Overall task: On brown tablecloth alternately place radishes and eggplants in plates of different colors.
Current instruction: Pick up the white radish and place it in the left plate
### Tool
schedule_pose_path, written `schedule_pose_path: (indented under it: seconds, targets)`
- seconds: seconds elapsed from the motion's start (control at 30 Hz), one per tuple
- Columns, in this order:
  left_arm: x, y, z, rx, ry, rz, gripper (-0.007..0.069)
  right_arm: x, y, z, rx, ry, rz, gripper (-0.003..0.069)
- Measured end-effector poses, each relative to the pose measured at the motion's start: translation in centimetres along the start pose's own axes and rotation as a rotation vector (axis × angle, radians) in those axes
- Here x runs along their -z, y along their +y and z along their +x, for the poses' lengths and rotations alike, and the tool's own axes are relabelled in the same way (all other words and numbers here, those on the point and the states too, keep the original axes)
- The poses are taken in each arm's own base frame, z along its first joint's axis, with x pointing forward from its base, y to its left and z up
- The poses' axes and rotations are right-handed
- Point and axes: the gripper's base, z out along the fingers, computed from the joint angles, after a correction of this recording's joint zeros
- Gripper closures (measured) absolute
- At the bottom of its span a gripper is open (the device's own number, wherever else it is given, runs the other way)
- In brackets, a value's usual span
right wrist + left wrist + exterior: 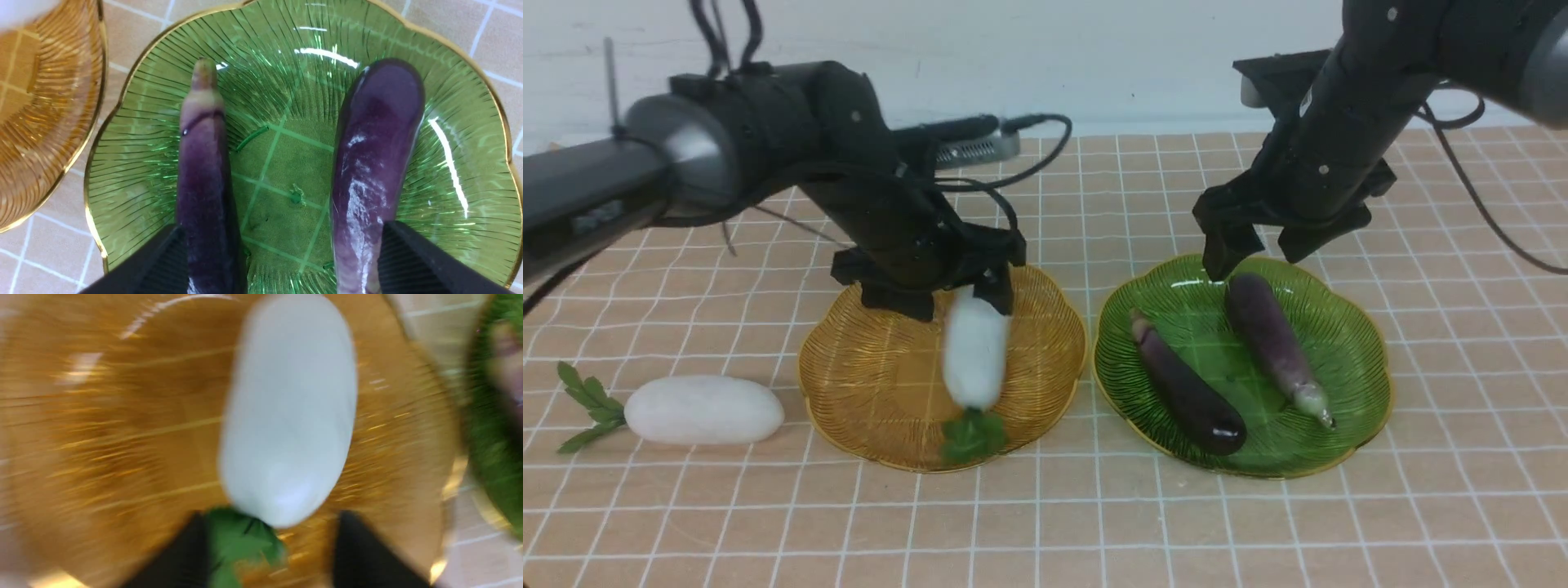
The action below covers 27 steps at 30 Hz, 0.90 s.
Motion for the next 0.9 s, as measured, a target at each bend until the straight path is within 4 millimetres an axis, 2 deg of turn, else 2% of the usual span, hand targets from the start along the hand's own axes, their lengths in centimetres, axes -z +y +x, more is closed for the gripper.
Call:
schedule_pose_path:
  seconds: [0.07,0.1,0.17,0.2,0.3,0.4,0.57,0.67,0.9]
  targets:
    - [2.6,1.7,-0.2,-0.020,-0.021,-0.104,0.0494,0.0,0.0,0.0,0.000,0.000,0.000,0.0090]
    - [4.2,3.1,-0.1,-0.010,-0.049,-0.151,0.0565,0.0,0.0,0.0,0.000,0.000,0.000,0.0090]
    - [6.1,6.2,1.5,0.060,-0.042,-0.190,0.0615,0.0,0.0,0.0,0.002,0.000,0.004,0.0091]
    - [6.3,7.8,2.8,0.102,-0.008,-0.195,0.0618,0.0,-0.1,0.0,0.005,0.000,0.009,0.0090]
    - [5.9,10.6,5.1,0.182,0.060,-0.211,0.0611,0.0,-0.1,0.0,0.006,0.000,0.012,0.0090]
    - [4.6,13.0,7.0,0.296,0.138,-0.230,0.0568,0.0,-0.1,0.0,0.006,0.000,0.012,0.0090]
    - [2.9,15.3,8.5,0.486,0.200,-0.253,0.0448,0.0,-0.1,0.0,0.010,0.000,0.011,0.0090]
    - [1.5,16.2,8.2,0.604,0.175,-0.263,0.0290,0.0,-0.1,0.0,0.017,0.000,0.011,0.0091]
    - [-1.7,16.6,7.8,0.779,0.206,-0.240,0.0028,0.0,-0.1,0.0,0.021,0.001,0.013,0.0091]
